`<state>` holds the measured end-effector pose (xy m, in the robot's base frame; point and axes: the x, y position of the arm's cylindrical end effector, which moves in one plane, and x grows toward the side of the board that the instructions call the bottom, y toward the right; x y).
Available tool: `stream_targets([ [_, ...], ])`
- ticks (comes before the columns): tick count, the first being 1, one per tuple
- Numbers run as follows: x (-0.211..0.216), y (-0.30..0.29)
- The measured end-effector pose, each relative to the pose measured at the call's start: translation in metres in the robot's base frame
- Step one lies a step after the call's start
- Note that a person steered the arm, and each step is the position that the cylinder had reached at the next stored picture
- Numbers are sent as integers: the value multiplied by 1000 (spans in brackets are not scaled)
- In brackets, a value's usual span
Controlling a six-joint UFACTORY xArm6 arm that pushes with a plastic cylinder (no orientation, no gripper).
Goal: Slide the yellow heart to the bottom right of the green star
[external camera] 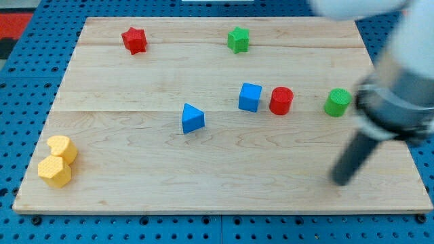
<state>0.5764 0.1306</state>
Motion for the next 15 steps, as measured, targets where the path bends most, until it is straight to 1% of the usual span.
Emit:
stream_targets([
  [1,2,-114],
  [2,36,-197],
  [3,42,-282],
  [4,42,-379],
  [5,33,-428],
  [7,-15,-421],
  [9,-50,-336],
  [10,-78,-285],
  [11,-96,-281],
  [12,-65,-272],
  [13,-55,-292],
  [15,-61,-324],
])
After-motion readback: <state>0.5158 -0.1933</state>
